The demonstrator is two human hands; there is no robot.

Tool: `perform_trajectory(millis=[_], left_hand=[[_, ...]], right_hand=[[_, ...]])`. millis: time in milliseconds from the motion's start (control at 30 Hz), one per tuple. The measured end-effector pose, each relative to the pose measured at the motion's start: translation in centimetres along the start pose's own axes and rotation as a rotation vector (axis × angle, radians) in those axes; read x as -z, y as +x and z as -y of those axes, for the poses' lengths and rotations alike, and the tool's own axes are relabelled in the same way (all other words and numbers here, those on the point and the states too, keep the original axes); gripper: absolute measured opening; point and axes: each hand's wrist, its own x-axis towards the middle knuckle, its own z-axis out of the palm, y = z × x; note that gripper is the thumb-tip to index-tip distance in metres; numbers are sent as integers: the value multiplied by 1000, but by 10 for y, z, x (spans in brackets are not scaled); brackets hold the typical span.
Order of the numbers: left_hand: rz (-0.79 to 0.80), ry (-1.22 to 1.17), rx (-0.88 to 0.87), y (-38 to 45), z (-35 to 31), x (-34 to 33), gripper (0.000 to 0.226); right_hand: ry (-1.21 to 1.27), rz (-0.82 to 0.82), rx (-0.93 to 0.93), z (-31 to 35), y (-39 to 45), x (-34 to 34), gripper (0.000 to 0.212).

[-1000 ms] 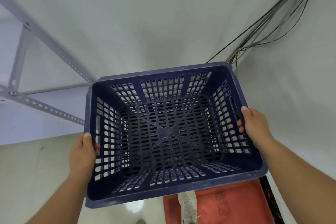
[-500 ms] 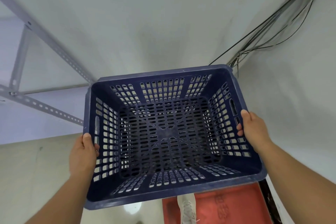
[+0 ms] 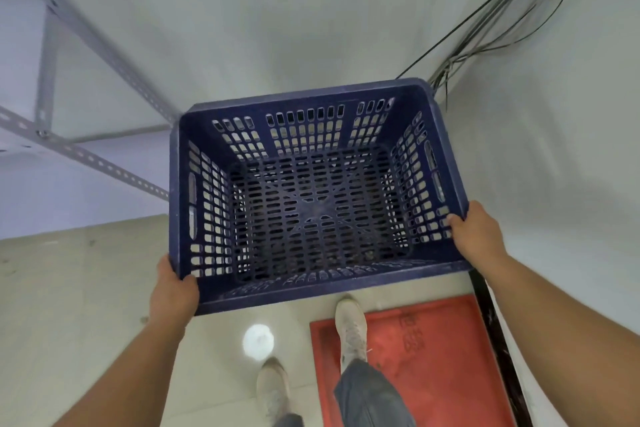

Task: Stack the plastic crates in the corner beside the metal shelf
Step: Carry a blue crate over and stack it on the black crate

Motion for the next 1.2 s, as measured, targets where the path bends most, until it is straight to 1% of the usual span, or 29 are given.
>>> perform_trajectory(millis=[167, 267, 333, 400, 433, 500, 533, 633, 733, 833, 867, 900, 967, 1000, 1033, 1100, 1200], left_hand=[[0, 101, -26, 0, 3, -3, 38], [15, 124, -33, 0, 1, -2, 38], [44, 112, -58, 1, 0, 1, 47], [58, 116, -110, -1, 2, 4, 69], [54, 166, -145, -6, 2, 5, 79], [34, 301, -227, -18, 6, 1, 90], [17, 339, -264, -22, 8, -4, 92], [-47, 362, -304, -23, 12, -13, 94], [-54, 354, -318, -18, 15, -14, 92], [-28, 362, -336, -21, 12, -8, 94], [-14, 344, -322, -19, 12, -6, 93], [-1, 278, -301, -17, 11, -4, 88], [-11, 87, -275, -9, 7, -1, 67], [-35, 47, -265, -5, 6, -1, 55], [-45, 47, -233, -2, 6, -1, 50], [-57, 59, -200, 3, 9, -3, 50], [1, 32, -233, -1, 6, 4, 39]], right_hand=[[-37, -27, -1, -5, -4, -8, 25], [-41, -31, -3, -3, -3, -10, 24], [-21, -34, -12, -2, -7, -7, 36], [-45, -63, -16, -4, -15, -9, 55], [-64, -79, -17, -5, -20, -12, 62], [-106, -97, -18, -8, -28, -20, 71], [-132, -104, -12, -9, -30, -25, 73], [-215, -135, 13, -11, -26, -31, 77], [-234, -139, 18, -10, -26, -32, 77], [-215, -112, 20, -7, -29, -28, 76], [-178, -103, 21, -9, -27, -25, 73], [-136, -101, 28, -11, -25, -22, 67], [-43, -126, 47, -15, -20, -18, 53], [3, -140, 50, -15, -18, -18, 49], [36, -146, 42, -16, -17, -19, 46], [52, -126, 16, -14, -17, -20, 45], [-14, -71, 10, -9, -20, -9, 44]])
